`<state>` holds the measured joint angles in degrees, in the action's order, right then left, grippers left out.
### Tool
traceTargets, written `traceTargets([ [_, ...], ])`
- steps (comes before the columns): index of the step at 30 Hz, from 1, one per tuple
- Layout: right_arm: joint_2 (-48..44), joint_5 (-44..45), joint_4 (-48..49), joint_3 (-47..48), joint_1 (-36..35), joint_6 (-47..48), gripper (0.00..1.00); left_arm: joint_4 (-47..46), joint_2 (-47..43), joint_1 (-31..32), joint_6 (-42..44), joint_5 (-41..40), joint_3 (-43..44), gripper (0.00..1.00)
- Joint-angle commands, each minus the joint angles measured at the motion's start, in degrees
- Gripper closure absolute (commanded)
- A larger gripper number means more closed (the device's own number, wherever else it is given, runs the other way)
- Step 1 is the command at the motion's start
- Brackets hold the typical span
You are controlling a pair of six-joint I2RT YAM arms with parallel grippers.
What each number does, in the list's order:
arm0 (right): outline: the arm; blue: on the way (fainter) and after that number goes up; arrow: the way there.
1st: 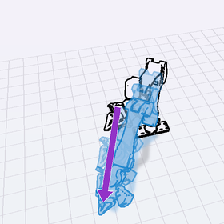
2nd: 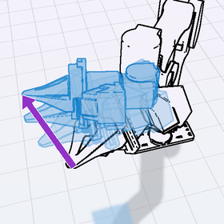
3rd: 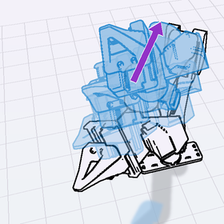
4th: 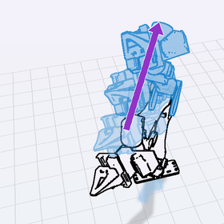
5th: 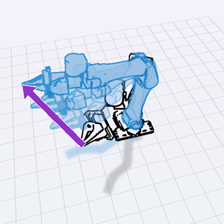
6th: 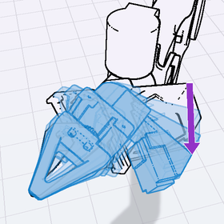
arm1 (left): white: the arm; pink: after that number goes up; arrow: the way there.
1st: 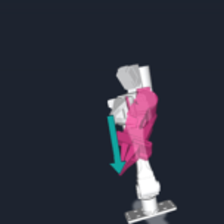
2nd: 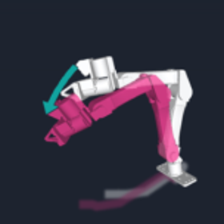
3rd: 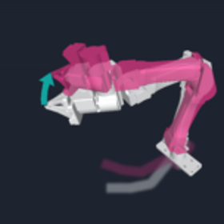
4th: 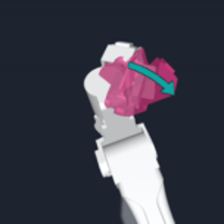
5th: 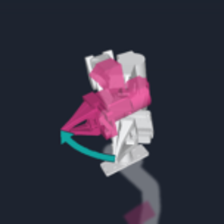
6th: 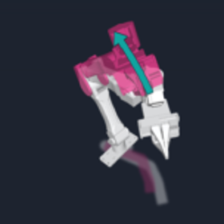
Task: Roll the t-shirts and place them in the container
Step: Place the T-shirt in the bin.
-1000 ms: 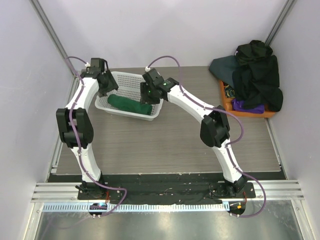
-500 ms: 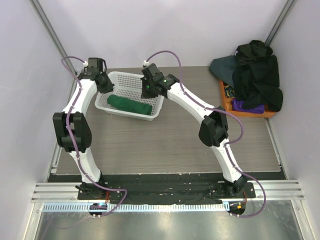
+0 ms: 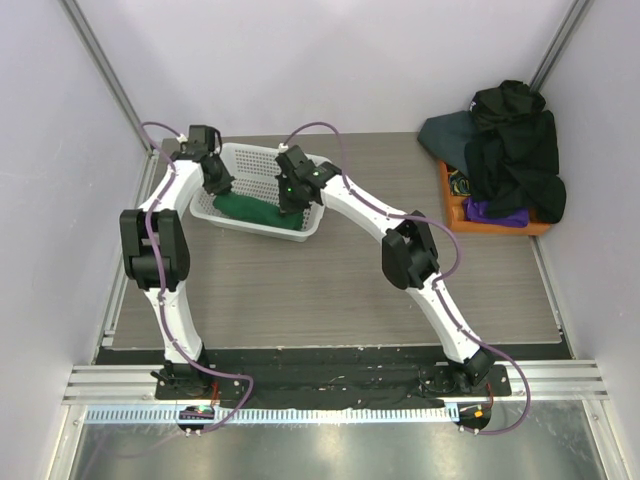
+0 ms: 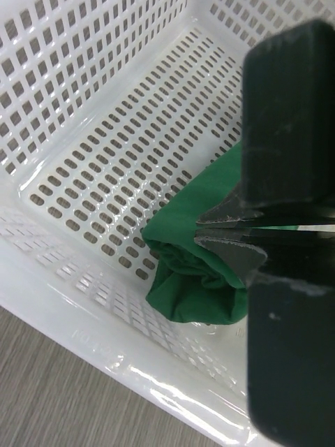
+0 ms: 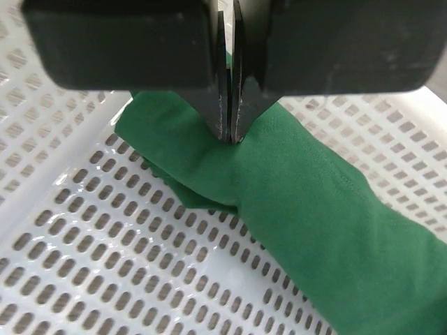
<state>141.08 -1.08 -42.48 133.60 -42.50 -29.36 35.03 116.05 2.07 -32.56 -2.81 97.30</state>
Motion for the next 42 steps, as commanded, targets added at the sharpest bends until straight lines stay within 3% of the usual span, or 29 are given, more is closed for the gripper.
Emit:
traceTargets([
  [1, -2.4, -3.6, 0.9, -1.6, -2.3, 2.1, 0.99, 0.8, -0.7, 0.1, 0.8, -2.0, -1.6, 0.99],
  [12, -8.3, -2.6, 2.0, -7.7, -3.1, 2.5, 0.99, -0.5, -1.1, 0.0, 1.0, -2.6, -8.0, 1.00],
  [24, -9.9, -3.9, 3.4, -1.8, -3.0, 3.4, 0.99, -2.9, -10.6, 0.0, -0.2, -1.1, -7.1, 0.98],
  [28, -9.0, -5.2, 5.1, -1.5, -3.0, 3.5, 0.99, -3.8, -14.3, 0.0, -0.6, -2.2, -10.7, 0.96],
  [31, -8.0, -6.1, 6.4, -1.2, -3.0, 3.3, 0.99, -6.8, -15.5, 0.1, -1.7, 1.7, -13.0, 0.96],
  [42, -2.6, -7.8, 7.4, -4.4, -3.9, 2.4, 0.99, -7.7, -6.2, -0.1, -1.3, 2.6, -14.6, 1.00],
])
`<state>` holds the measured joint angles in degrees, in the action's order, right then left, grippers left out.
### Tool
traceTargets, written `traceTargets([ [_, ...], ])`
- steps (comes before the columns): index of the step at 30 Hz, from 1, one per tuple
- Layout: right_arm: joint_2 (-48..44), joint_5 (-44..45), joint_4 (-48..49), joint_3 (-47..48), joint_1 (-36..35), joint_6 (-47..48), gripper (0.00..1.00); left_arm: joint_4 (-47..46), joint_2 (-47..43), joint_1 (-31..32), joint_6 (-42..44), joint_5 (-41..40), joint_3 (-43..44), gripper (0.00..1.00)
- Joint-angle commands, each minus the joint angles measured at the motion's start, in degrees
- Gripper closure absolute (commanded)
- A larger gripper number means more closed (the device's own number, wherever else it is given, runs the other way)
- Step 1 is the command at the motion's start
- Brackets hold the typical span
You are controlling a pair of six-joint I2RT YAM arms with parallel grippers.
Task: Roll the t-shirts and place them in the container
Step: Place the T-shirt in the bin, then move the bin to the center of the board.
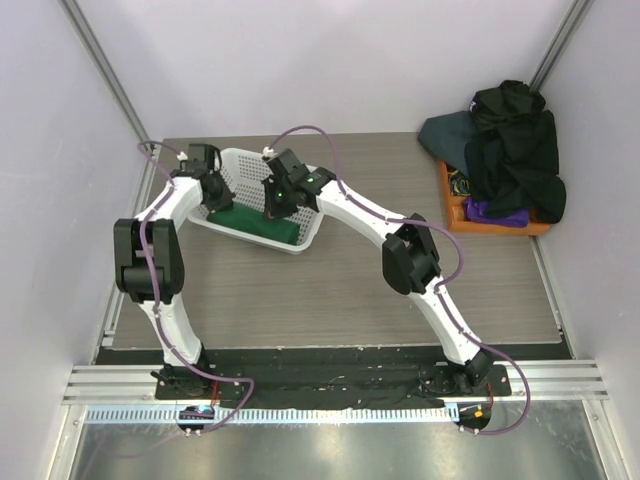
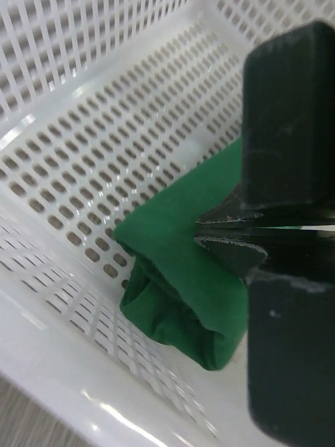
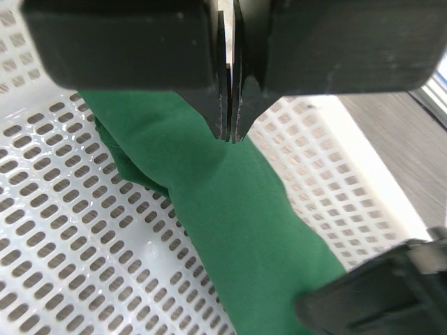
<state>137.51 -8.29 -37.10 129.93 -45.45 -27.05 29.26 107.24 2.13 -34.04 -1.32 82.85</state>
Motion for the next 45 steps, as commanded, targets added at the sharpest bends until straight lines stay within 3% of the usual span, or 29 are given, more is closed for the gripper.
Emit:
traceTargets([
  [1, 0.8, -0.3, 2.2, -1.1, -1.0, 0.1, 0.99, -2.4, 2.6, -0.2, 0.0, 1.1, -0.1, 1.00],
  [9, -0.8, 2.0, 0.0, 2.3, -1.0, 1.3, 0.99, -1.9, -4.1, 0.3, 0.2, 1.1, 1.2, 0.99],
  [14, -6.7, 4.6, -0.3, 3.0, -1.0, 3.8, 0.99, -1.5, -8.9, 2.3, -0.3, 0.1, 0.5, 0.94],
  [19, -14.6, 10.1, 0.4, -2.1, 0.1, 4.3, 0.99, -1.0, -13.0, 9.4, -0.8, -1.0, -0.8, 0.92],
  [24, -31.5, 20.6, 8.1, -20.9, 1.0, 3.0, 0.99, -2.0, -15.0, 16.6, -1.3, -0.7, -1.8, 0.88],
  [28, -46.0, 31.0, 15.7, -37.9, 2.8, 0.4, 0.99, -2.2, -15.7, 23.0, -1.0, -1.6, -1.6, 0.75],
  [31, -55.5, 36.8, 17.6, -50.6, 6.6, -1.9, 0.99, -2.3, -15.5, 25.7, -1.1, -1.7, -1.7, 0.73],
  [35, -66.9, 41.9, 17.9, -61.1, 10.1, -2.7, 0.98, -3.2, -14.2, 29.8, 0.6, -0.9, -1.3, 0.69],
  [40, -80.5, 45.0, 17.9, -71.9, 12.3, -2.5, 0.92, -1.1, -8.2, 32.5, 6.1, -2.8, 3.4, 0.53],
  [45, -87.7, 46.1, 15.6, -76.3, 12.8, -2.5, 0.87, 1.9, -2.2, 33.3, 13.1, -2.5, 9.2, 0.50],
])
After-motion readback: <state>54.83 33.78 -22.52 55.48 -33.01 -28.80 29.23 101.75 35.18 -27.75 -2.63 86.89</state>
